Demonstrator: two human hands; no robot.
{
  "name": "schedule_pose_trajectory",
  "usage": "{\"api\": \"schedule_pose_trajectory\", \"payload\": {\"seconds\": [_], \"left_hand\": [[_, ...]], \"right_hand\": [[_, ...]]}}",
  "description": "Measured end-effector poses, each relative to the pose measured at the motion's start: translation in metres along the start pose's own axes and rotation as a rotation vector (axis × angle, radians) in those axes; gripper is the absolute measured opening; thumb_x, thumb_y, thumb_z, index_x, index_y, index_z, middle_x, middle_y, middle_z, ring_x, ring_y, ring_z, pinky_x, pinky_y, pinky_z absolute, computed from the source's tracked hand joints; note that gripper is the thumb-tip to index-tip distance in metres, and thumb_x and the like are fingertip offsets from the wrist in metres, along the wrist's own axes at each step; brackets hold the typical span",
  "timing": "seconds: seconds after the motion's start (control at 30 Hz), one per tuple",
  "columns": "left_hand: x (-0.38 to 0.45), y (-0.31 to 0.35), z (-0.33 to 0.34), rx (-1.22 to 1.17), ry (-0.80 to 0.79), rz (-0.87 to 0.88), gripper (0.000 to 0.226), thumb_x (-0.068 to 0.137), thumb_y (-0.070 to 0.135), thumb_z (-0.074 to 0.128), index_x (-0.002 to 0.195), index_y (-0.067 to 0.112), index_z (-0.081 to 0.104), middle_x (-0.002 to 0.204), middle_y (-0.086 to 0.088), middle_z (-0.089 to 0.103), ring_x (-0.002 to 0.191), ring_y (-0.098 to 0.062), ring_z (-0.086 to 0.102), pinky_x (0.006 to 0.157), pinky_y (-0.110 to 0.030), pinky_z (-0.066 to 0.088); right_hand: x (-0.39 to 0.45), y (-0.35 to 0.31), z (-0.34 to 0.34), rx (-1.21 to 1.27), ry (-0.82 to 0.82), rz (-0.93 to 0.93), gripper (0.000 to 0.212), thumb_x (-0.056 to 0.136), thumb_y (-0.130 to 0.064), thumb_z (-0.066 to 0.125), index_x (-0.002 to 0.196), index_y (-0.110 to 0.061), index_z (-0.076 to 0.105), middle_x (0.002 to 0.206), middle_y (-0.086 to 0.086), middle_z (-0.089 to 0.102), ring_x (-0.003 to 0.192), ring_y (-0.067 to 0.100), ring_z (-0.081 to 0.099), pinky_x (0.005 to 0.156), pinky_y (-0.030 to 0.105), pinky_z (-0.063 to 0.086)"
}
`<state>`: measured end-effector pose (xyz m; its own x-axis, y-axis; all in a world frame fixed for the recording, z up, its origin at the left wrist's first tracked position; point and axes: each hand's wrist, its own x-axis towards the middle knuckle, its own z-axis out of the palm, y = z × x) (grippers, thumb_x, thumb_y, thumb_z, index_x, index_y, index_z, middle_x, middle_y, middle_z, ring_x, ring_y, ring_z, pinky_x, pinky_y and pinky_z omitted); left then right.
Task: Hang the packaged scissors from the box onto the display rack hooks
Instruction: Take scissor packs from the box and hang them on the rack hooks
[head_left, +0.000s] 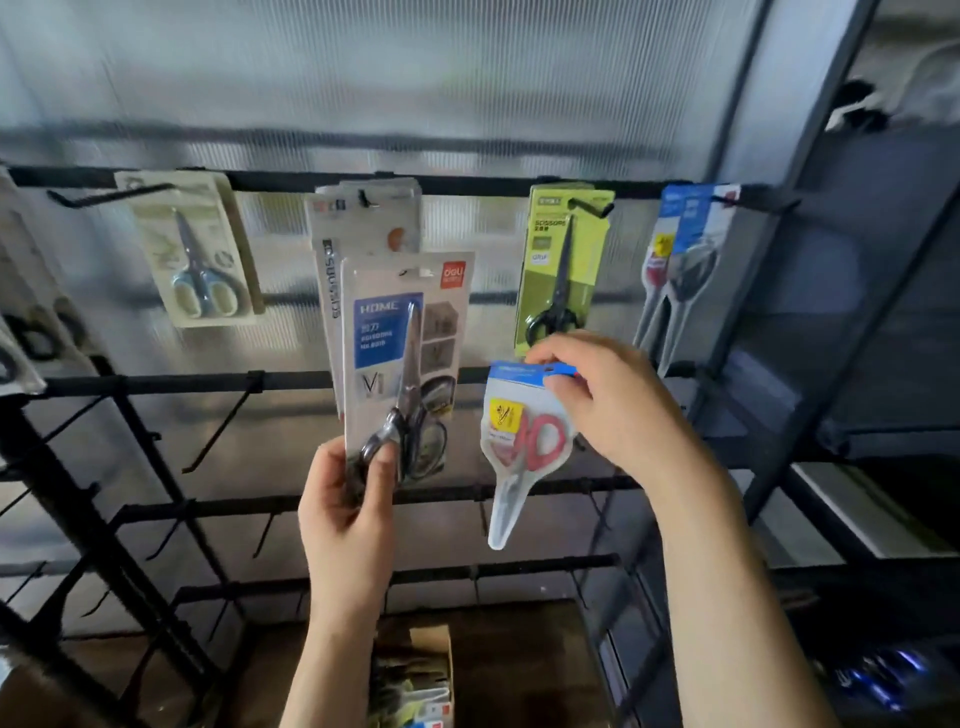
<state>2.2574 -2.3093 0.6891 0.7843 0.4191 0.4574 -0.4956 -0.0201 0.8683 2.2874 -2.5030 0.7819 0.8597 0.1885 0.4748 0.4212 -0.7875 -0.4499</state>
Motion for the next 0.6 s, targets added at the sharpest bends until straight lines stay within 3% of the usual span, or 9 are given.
{"api": "schedule_pose_trajectory", "payload": {"seconds": [0.2,0.33,0.43,0.53,0.6], "left_hand": [[-0.004,0.007,0.066,-0.078,-0.014,0.025,0.011,0.092,0.007,0.055,0.09,0.016,0.059,0.075,0.012,0.063,0.072,0.002,0.054,0.068,-0.01,0.045],[-0.008,0.009,0.103,-0.071,-0.017,0.048,0.016,0.093,0.005,0.053,0.089,0.02,0.058,0.075,0.014,0.062,0.072,0.004,0.053,0.069,-0.009,0.044],[-0.009,0.012,0.126,-0.078,-0.014,0.066,0.016,0.094,0.004,0.052,0.087,0.018,0.057,0.073,0.016,0.061,0.07,0.006,0.052,0.068,-0.007,0.043],[-0.011,0.015,0.143,-0.079,-0.015,0.079,0.014,0.093,0.004,0.052,0.086,0.015,0.056,0.07,0.014,0.06,0.067,0.006,0.051,0.064,-0.007,0.043],[-0.013,0.015,0.153,-0.07,-0.01,0.088,0.015,0.094,0.004,0.052,0.085,0.016,0.056,0.07,0.015,0.059,0.067,0.005,0.05,0.063,-0.007,0.042]], "right_hand": [[0.019,0.055,-0.068,-0.03,0.173,-0.038,0.038,0.086,0.004,0.054,0.11,-0.02,0.071,0.098,-0.009,0.062,0.084,-0.006,0.046,0.073,-0.004,0.03],[0.032,0.085,-0.104,-0.094,0.209,-0.068,0.039,0.086,0.004,0.055,0.113,-0.021,0.069,0.098,-0.001,0.061,0.087,0.009,0.052,0.075,0.011,0.034],[0.04,0.104,-0.125,-0.075,0.254,-0.042,0.034,0.088,0.0,0.056,0.113,-0.021,0.068,0.106,-0.001,0.066,0.093,0.01,0.057,0.079,0.011,0.036],[0.049,0.117,-0.143,-0.059,0.304,-0.028,0.024,0.087,-0.004,0.059,0.106,-0.016,0.067,0.093,-0.005,0.064,0.083,0.004,0.054,0.069,0.003,0.035],[0.054,0.125,-0.153,-0.075,0.335,-0.027,0.019,0.087,-0.007,0.06,0.103,-0.015,0.066,0.087,-0.008,0.06,0.08,0.005,0.053,0.064,0.005,0.034]]}}
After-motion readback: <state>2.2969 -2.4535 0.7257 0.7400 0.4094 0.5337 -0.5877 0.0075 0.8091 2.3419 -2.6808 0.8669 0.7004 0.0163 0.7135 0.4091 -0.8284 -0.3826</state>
